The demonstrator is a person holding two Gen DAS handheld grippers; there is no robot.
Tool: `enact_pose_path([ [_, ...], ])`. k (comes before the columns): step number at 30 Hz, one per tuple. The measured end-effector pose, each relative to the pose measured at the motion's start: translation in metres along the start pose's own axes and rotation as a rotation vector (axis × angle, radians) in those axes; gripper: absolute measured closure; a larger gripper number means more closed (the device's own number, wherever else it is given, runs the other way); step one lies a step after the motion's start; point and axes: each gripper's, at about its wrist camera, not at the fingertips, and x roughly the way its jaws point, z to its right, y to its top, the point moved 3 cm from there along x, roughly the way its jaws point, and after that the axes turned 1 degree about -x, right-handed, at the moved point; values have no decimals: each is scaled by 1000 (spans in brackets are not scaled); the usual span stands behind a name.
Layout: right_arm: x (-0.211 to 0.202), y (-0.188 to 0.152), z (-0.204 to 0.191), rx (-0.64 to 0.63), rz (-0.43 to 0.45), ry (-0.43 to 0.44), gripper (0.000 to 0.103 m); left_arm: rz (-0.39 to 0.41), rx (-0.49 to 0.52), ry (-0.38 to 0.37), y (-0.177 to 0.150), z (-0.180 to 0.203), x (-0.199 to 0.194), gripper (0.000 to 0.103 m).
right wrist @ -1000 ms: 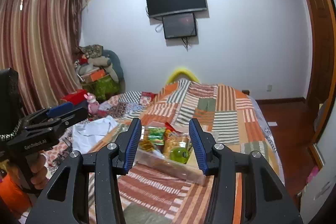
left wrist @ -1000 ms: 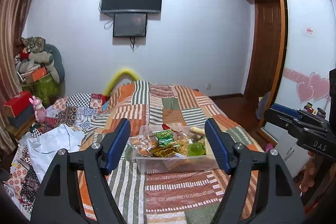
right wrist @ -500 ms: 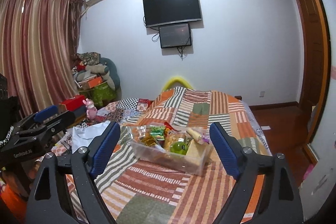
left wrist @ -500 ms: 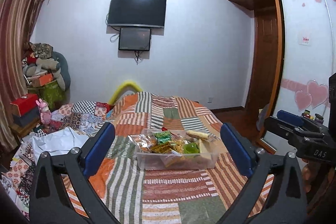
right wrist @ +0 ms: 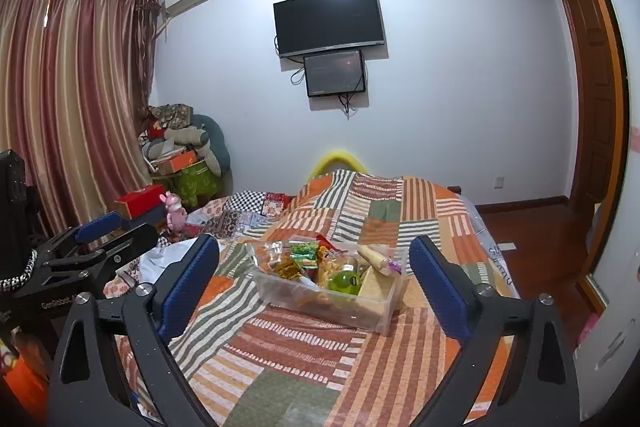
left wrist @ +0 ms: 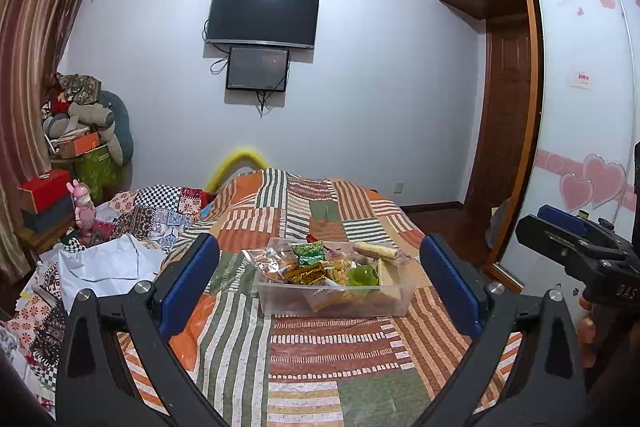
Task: Organize snacks
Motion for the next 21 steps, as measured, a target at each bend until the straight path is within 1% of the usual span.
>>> enact_pose_path([
  [7, -4, -1, 0, 4, 6, -4, 3, -2, -5, 1, -1, -1, 0, 1],
  [10, -3, -2, 1, 4, 8, -11, 0, -6, -4, -1, -2, -2, 1, 1],
  [21, -6, -1, 2, 2, 9, -9, 0, -8, -2, -2, -1, -2, 1, 1],
])
